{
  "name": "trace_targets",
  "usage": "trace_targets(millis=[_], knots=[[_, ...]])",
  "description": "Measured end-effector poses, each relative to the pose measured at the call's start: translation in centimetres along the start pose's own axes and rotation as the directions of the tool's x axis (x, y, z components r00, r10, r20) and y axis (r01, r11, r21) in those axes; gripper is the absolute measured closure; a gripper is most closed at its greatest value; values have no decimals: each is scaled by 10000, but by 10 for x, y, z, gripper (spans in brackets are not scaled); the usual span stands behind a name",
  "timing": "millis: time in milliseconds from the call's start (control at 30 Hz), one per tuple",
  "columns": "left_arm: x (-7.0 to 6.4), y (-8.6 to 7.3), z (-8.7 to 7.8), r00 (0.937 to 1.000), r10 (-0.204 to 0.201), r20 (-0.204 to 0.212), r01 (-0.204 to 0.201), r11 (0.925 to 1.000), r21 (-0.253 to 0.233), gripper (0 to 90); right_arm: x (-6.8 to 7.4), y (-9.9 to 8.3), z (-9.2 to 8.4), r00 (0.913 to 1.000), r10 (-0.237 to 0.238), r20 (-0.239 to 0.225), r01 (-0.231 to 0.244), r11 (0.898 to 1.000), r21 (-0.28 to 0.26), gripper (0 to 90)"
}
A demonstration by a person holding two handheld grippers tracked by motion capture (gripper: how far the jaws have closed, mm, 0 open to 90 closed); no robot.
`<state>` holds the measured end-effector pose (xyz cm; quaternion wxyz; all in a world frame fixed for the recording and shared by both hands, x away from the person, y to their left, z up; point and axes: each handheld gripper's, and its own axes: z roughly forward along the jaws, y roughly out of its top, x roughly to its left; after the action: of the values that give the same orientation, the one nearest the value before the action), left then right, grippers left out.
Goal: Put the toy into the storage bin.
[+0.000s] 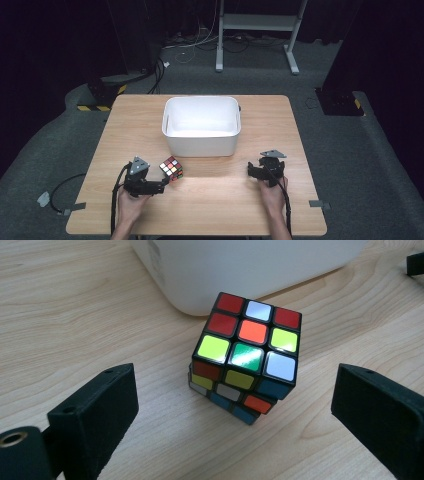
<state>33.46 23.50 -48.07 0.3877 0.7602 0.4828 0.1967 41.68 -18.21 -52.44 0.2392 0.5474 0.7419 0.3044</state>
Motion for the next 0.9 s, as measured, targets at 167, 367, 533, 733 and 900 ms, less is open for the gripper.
trace_targets(millis=[167, 367, 533, 733, 900], knots=[[-1, 2, 6, 10000, 22, -53, -21, 10000, 52, 48, 0, 0, 0, 10000, -1, -1, 1, 10000, 0, 170], [-4, 4, 15, 9999, 83, -125, -80, 9997, 228, 48, 0, 0, 0, 10000, 14, -7, -14, 10000, 5, 169], [-6, 6, 20, 9997, -80, -216, 83, 9998, 161, 48, 0, 0, 0, 10000, 10, -9, -10, 10000, 7, 170], [-6, 9, 26, 9997, -78, -236, 84, 9996, 259, 49, 0, 0, 0, 10000, 12, -10, -12, 10000, 9, 170], [-7, 11, 34, 9997, -68, -228, 74, 9996, 265, 55, 0, 0, 0, 10000, 10, -8, -10, 10000, 8, 169]])
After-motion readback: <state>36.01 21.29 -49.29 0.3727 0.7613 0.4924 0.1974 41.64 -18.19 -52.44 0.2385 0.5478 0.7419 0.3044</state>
